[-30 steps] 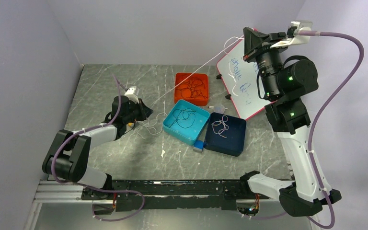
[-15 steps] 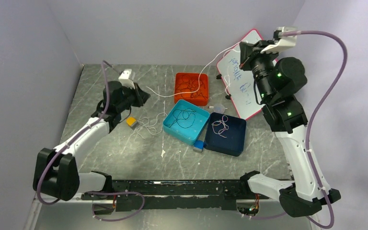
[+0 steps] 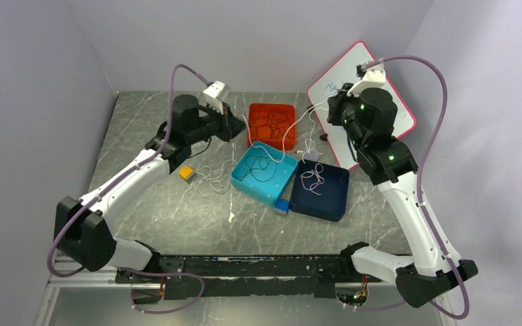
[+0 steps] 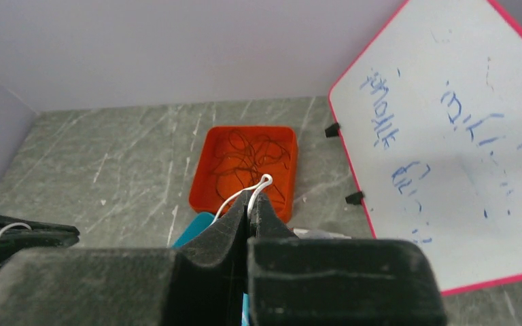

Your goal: Untangle the cables

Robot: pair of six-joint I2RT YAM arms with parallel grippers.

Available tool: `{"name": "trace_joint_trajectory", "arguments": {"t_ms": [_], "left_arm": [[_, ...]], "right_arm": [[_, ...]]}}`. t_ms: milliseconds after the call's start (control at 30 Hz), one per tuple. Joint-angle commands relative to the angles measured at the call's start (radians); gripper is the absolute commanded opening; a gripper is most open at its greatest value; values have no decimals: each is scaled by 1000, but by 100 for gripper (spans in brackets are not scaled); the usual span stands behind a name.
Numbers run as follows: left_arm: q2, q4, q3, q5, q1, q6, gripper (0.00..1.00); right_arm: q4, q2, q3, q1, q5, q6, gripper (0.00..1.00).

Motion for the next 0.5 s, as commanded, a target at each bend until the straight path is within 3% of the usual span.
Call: {"name": "trace_joint_trajectory", "arguments": {"t_ms": [0, 467], "left_arm": [[72, 11, 61, 55, -62, -20, 7], [399, 59, 365, 121, -291, -44, 7]], "right_arm": [[-64, -25, -46, -19, 40, 38, 0], [-75, -117, -273, -89, 68, 138, 0]]}}
